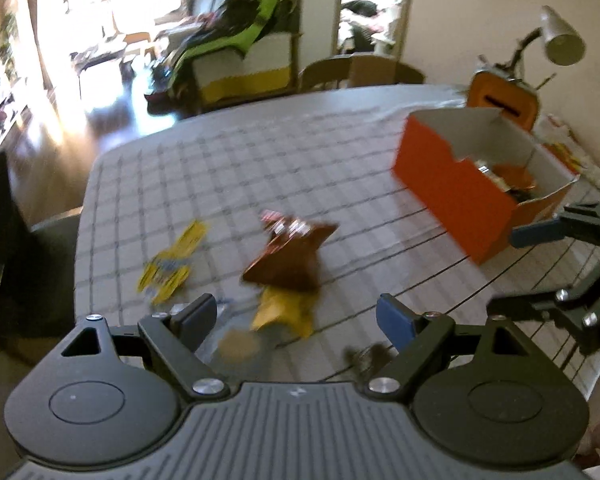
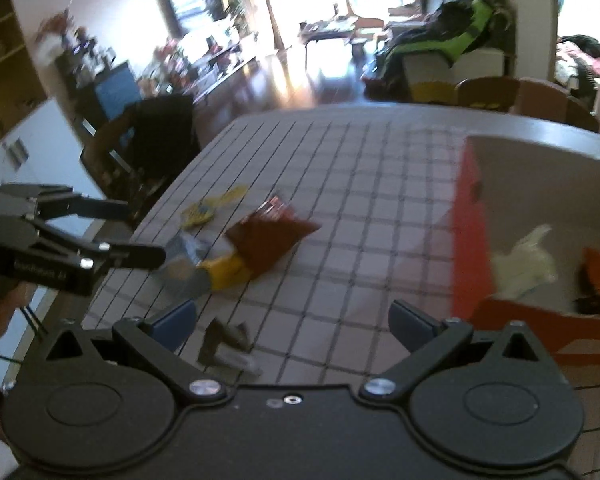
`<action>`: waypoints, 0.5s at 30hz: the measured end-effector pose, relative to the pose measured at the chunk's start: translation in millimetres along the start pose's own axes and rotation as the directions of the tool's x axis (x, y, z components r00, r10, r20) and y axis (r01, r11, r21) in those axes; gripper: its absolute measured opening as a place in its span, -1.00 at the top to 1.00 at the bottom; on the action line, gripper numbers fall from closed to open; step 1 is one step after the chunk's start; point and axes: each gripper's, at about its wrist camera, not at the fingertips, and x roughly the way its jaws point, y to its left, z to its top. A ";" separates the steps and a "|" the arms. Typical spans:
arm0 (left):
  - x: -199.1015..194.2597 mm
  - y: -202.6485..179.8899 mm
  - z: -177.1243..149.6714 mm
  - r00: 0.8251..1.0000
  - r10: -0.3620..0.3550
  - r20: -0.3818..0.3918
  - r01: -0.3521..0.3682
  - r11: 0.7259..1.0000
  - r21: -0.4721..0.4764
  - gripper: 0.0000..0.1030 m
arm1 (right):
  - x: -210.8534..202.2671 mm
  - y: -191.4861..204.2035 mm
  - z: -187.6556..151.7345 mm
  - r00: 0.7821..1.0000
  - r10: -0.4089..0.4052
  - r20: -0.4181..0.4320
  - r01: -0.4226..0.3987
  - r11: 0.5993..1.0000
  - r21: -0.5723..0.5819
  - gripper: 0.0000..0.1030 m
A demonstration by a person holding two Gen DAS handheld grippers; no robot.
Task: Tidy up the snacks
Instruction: 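Move both grippers back to the snack pile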
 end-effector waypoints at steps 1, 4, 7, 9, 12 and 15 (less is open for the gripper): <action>1.0 6.5 -4.1 1.000 0.010 -0.009 -0.010 1.000 -0.012 -0.69 | 7.1 5.0 -1.6 1.000 0.007 -0.016 -0.007 1.000 -0.007 -0.97; 8.2 23.8 -15.0 0.999 0.027 -0.043 -0.029 0.998 -0.048 -0.69 | 21.0 19.0 -9.3 0.998 0.017 -0.057 -0.018 0.999 -0.033 -0.95; 15.3 36.4 -21.4 0.996 0.043 -0.074 -0.048 0.996 -0.071 -0.69 | 36.3 30.6 -16.5 0.995 0.024 -0.101 -0.031 0.997 -0.067 -0.88; 20.8 42.0 -24.7 0.994 0.054 -0.091 -0.061 0.995 -0.075 -0.69 | 47.2 38.6 -20.2 0.991 0.022 -0.134 -0.036 0.994 -0.104 -0.84; 29.8 43.2 -28.4 0.992 0.065 -0.106 -0.070 0.997 -0.041 -0.69 | 60.9 47.8 -24.2 0.986 0.011 -0.167 -0.040 0.985 -0.167 -0.74; 42.5 43.6 -31.5 0.989 0.043 -0.142 -0.043 0.999 -0.003 -0.69 | 74.5 57.5 -28.1 0.981 -0.001 -0.194 -0.044 0.973 -0.226 -0.64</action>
